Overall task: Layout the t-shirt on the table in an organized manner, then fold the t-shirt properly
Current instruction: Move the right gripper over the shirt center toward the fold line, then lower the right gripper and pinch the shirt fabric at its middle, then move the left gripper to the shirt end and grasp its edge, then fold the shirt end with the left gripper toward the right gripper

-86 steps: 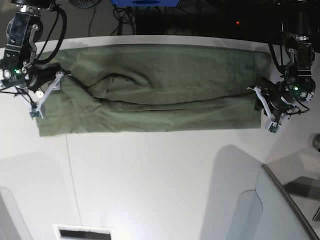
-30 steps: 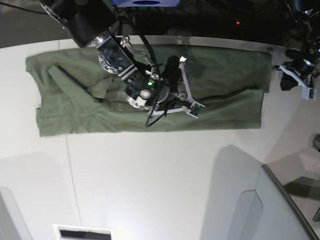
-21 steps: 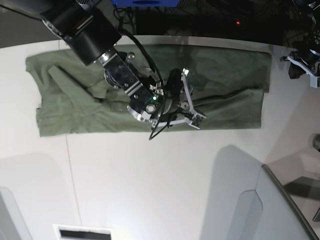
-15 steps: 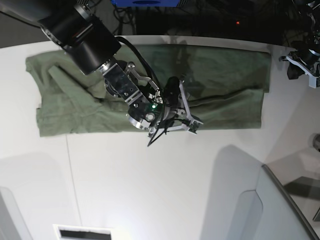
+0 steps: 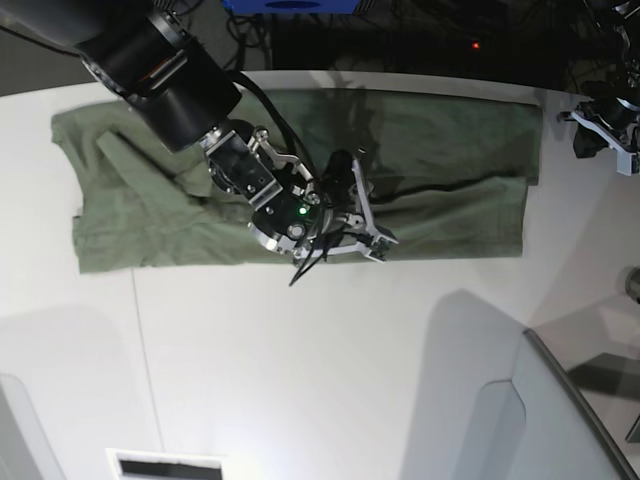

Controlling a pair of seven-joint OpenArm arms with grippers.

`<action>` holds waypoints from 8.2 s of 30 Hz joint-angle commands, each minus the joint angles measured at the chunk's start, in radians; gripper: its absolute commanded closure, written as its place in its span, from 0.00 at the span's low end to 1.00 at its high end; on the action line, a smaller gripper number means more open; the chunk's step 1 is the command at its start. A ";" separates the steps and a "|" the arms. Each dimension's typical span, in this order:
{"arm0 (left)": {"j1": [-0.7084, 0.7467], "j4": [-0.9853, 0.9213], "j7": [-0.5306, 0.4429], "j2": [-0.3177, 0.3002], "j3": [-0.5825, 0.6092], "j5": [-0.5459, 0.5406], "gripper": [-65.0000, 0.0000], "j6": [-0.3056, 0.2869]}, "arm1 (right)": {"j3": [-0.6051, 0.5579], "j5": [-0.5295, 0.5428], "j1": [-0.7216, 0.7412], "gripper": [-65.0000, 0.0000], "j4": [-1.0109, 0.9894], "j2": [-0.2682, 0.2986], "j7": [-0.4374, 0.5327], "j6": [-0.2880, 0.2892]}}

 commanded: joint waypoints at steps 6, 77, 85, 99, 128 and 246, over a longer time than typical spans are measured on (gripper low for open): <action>-0.002 0.013 -0.017 -0.023 -0.001 -0.012 1.00 -0.005 | 0.094 0.007 0.026 0.76 0.013 -0.008 0.011 0.000; -0.003 0.011 -0.017 -0.025 0.000 -0.012 1.00 -0.005 | 0.096 0.002 -0.063 0.63 0.064 0.033 0.016 -0.146; -0.003 0.011 -0.017 -0.023 0.000 -0.012 1.00 -0.005 | 0.096 0.002 -0.063 1.00 0.066 0.033 0.011 -0.146; -0.005 -0.003 -0.017 -0.023 0.000 -0.012 1.00 -0.005 | 0.096 0.004 -0.118 0.99 0.231 0.032 -0.105 -0.146; -0.046 0.045 -0.011 -0.026 -0.001 -0.213 0.61 -0.005 | 0.107 0.007 -0.256 0.64 0.535 0.069 -0.231 -0.146; -0.269 0.191 -0.098 0.350 0.769 0.375 1.00 0.203 | 0.455 0.007 -0.436 0.65 0.655 0.127 -0.069 -0.143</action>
